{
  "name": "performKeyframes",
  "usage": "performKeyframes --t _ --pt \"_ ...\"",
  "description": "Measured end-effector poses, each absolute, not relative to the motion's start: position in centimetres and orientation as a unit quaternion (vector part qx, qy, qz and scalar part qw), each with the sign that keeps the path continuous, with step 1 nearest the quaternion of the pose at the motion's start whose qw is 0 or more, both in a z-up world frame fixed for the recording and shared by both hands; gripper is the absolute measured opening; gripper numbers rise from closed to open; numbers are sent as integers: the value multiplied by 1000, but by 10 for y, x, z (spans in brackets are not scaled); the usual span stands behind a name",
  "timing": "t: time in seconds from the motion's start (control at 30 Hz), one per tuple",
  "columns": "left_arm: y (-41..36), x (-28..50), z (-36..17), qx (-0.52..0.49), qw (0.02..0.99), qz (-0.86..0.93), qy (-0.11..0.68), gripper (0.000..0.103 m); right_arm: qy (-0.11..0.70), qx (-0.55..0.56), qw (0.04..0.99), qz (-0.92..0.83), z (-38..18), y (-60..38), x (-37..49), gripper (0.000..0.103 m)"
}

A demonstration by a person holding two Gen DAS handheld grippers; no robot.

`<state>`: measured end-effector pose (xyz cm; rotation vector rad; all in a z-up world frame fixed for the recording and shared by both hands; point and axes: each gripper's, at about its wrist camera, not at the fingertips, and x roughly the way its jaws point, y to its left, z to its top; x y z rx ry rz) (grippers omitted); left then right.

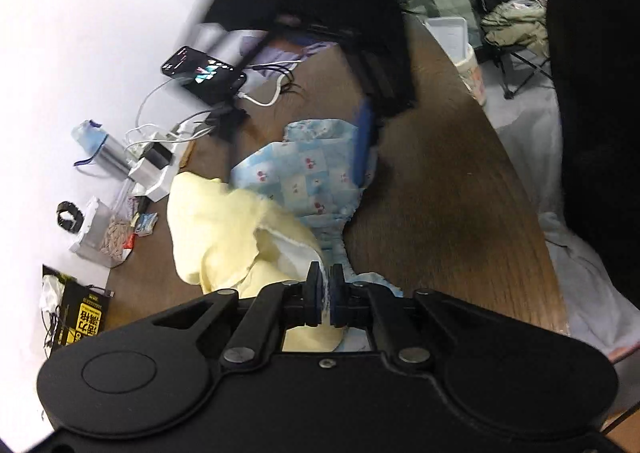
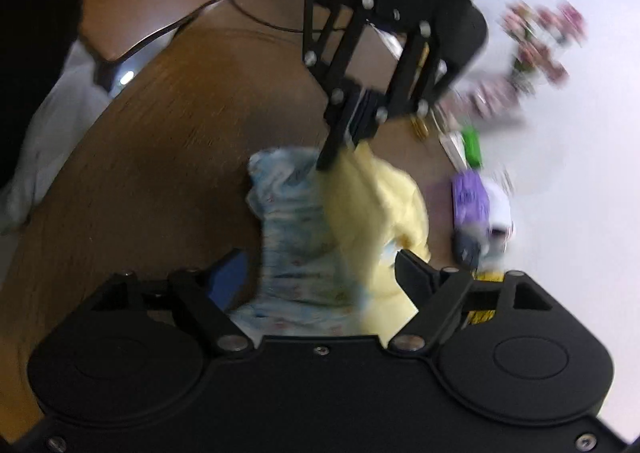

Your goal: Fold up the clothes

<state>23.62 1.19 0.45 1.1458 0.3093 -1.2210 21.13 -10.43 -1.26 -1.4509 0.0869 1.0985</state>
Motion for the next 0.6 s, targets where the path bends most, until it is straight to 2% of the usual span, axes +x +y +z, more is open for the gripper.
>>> performKeyframes --t 0.07,0.13,0.17,0.2,0.23,0.33,0.6 --pt "10 224 4 513 653 -541 134 3 28 -658 573 488 -4 -88 220 73" --pt "13 217 6 514 652 -541 135 3 40 -677 536 502 -5 -73 230 53" --pt "15 215 7 516 652 -539 137 3 53 -686 517 510 -9 -64 236 40" --pt "19 210 8 516 653 -537 137 3 60 -690 506 514 -12 -61 239 17" --pt "21 209 9 517 656 -533 136 3 72 -702 489 513 -19 -57 243 1" --pt "31 212 10 508 676 -517 133 3 85 -707 493 500 -22 -68 244 2" --pt "24 268 52 494 735 -461 57 3 42 -615 671 412 37 -104 246 2"
